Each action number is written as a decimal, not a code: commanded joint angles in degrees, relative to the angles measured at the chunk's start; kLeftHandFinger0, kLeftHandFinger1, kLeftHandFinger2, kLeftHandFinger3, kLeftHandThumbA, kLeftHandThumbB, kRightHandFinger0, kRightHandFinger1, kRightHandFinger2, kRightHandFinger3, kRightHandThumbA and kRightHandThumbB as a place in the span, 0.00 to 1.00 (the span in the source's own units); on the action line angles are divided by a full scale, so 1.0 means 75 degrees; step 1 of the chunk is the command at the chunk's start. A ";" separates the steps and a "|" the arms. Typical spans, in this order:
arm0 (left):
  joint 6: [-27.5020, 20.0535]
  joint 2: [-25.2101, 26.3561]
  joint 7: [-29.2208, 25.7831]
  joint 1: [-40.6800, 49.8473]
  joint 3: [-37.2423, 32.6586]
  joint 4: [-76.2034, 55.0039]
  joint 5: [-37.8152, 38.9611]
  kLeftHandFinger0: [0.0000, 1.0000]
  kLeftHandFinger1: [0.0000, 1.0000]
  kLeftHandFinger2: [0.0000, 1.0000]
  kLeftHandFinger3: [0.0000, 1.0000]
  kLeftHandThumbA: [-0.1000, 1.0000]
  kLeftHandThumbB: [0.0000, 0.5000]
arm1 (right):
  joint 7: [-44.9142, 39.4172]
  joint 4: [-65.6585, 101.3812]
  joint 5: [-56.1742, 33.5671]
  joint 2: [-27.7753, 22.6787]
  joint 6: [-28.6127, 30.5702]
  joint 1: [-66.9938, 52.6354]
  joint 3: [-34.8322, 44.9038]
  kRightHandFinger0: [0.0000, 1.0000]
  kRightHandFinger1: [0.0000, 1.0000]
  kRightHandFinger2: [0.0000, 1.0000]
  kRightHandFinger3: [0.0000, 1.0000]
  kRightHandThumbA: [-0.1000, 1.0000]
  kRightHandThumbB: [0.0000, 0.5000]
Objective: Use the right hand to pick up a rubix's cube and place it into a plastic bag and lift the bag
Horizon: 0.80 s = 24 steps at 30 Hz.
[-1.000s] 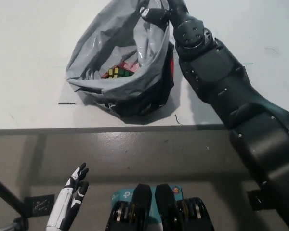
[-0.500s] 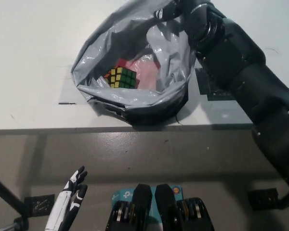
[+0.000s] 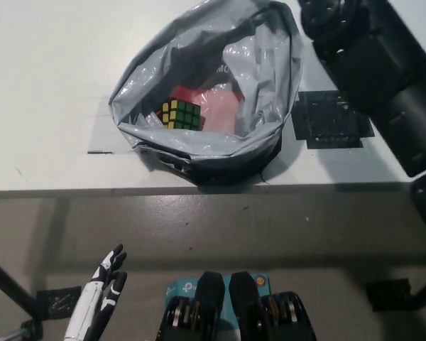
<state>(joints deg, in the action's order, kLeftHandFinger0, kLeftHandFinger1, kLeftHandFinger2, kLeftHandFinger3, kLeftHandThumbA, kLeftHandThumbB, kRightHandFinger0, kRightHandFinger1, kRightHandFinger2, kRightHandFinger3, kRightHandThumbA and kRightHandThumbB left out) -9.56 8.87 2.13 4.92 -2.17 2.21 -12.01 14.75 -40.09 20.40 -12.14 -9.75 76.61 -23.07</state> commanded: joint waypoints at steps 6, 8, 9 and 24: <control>-0.0074 0.0062 -0.0118 -0.0238 0.0105 -0.0192 0.0016 1.00 1.00 1.00 1.00 1.00 0.26 | -0.1564 0.5106 -0.0891 -0.1646 -0.0933 0.0360 0.1774 1.00 1.00 1.00 1.00 1.00 0.88; -0.0017 0.0051 -0.0128 -0.0400 0.0126 -0.0190 0.0029 1.00 1.00 1.00 1.00 1.00 0.25 | -0.1761 0.5905 -0.1284 -0.1900 -0.1069 0.0256 0.2133 1.00 1.00 1.00 1.00 1.00 0.85; 0.0005 0.0083 -0.0118 -0.0739 0.0171 -0.0125 0.0082 1.00 1.00 1.00 1.00 1.00 0.23 | -0.1757 0.6660 -0.1374 -0.2248 -0.0899 0.0074 0.2447 1.00 1.00 1.00 1.00 1.00 0.74; 0.0082 0.0276 0.0013 -0.2653 0.0376 0.0376 0.0469 1.00 1.00 1.00 1.00 1.00 0.36 | -0.0895 1.2527 -0.1840 -0.2923 -0.0749 -0.5256 0.4574 1.00 1.00 1.00 1.00 1.00 0.61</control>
<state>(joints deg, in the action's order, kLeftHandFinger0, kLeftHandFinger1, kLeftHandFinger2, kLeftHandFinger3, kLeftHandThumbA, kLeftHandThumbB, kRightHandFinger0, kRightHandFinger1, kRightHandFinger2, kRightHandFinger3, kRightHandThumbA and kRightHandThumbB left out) -8.56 8.86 2.15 -4.62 -2.03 4.15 -11.97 10.17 5.38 16.17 -23.77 -14.09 52.39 -8.11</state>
